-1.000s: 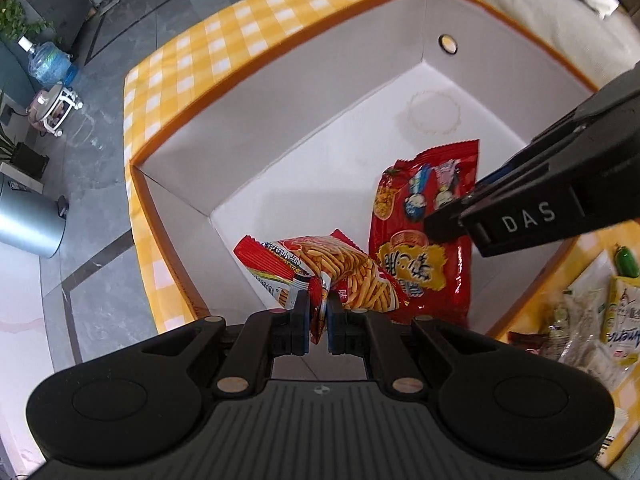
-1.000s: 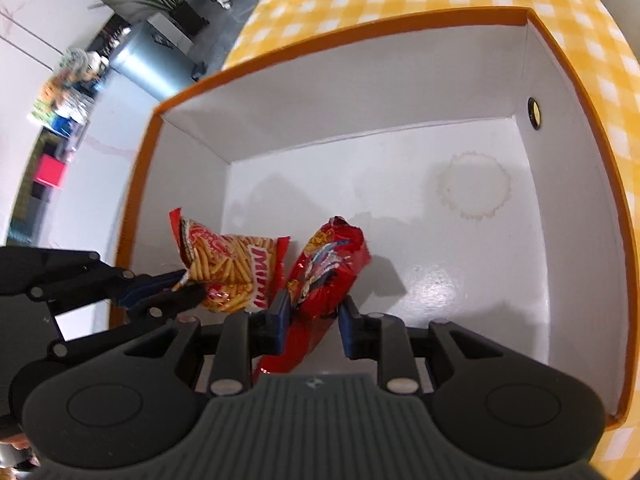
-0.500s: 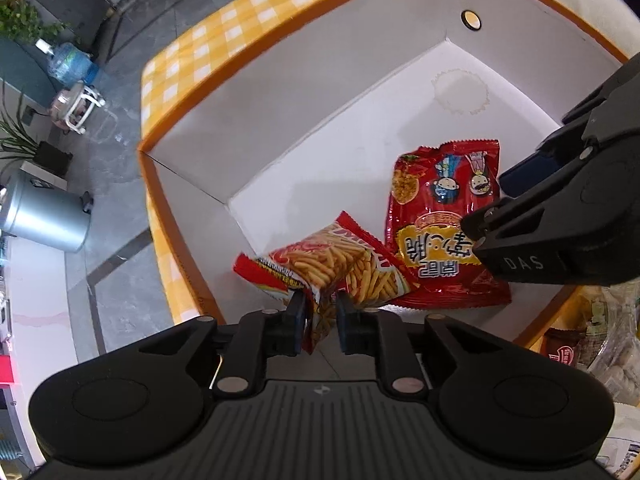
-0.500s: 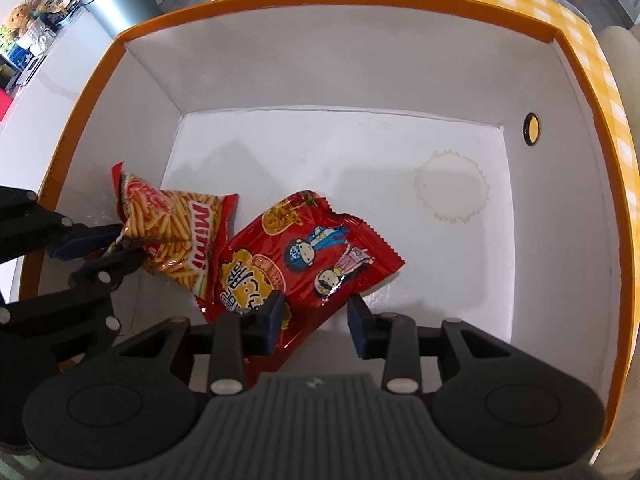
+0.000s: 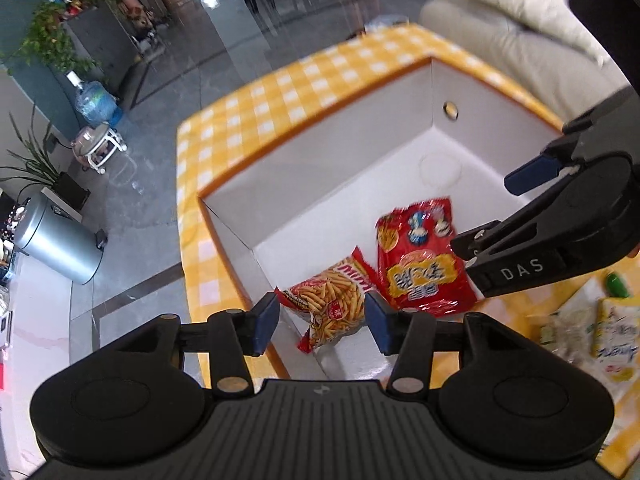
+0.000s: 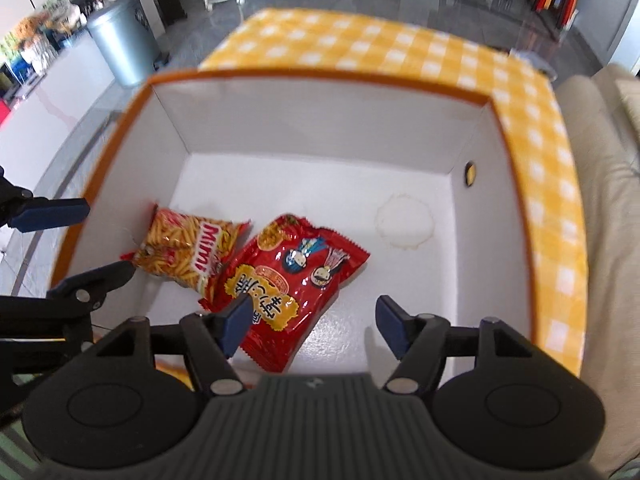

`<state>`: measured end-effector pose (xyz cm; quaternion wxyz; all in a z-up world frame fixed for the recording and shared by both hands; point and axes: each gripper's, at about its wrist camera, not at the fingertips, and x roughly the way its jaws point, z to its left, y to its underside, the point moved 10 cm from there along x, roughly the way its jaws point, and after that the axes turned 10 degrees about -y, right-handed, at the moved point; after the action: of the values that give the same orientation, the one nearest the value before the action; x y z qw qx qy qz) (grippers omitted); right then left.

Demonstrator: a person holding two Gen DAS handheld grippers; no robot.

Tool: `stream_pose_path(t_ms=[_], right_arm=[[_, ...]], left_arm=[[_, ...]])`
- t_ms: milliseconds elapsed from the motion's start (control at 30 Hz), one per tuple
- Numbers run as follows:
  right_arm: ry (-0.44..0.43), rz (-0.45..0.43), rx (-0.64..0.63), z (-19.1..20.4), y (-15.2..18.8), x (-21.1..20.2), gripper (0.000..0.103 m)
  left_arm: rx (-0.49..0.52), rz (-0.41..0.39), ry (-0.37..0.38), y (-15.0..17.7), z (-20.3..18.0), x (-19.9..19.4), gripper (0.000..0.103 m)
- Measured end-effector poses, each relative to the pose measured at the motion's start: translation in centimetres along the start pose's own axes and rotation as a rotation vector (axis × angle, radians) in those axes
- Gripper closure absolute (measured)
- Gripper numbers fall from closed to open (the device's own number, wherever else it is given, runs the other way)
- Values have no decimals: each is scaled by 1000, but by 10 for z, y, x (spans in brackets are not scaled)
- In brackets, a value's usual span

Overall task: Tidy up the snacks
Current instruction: 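Withdraw both tools from the box back toward the snack pile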

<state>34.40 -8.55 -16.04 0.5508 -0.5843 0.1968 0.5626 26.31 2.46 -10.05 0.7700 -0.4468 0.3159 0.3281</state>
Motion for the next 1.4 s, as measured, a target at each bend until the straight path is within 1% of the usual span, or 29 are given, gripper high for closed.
stream_pose_path(t_ms=[133, 267, 333, 433, 567, 733, 867, 967, 1167, 1300, 1400], right_arm=[[10, -96, 7, 2, 5, -32, 37], [24, -204, 19, 8, 21, -68, 37], [29, -249, 25, 11, 32, -84, 37], [40, -293, 42, 12, 51, -102, 37], [63, -339, 59, 14, 81, -119, 37], [89, -374, 78, 14, 118, -132, 37], [103, -388, 88, 15, 142, -135, 37], [122, -385, 75, 16, 159, -134, 37], [128, -401, 32, 22, 189, -139, 37], [131, -367, 31, 22, 204, -134, 37], [92, -324, 50, 23, 216, -124, 37]], left_arm=[[-70, -65, 18, 4, 6, -30, 45], [-136, -129, 52, 12, 7, -65, 45], [-171, -157, 83, 15, 4, -82, 45], [-207, -193, 136, 22, -3, -103, 45], [-258, -223, 177, 37, -18, -115, 44], [-319, -194, 235, 60, -40, -115, 44], [-283, -168, 250, 77, -58, -114, 44], [-263, -155, 252, 89, -71, -115, 44], [-234, -123, 273, 108, -85, -114, 44], [-213, -72, 273, 120, -93, -105, 44], [-191, -52, 300, 125, -101, -102, 44]])
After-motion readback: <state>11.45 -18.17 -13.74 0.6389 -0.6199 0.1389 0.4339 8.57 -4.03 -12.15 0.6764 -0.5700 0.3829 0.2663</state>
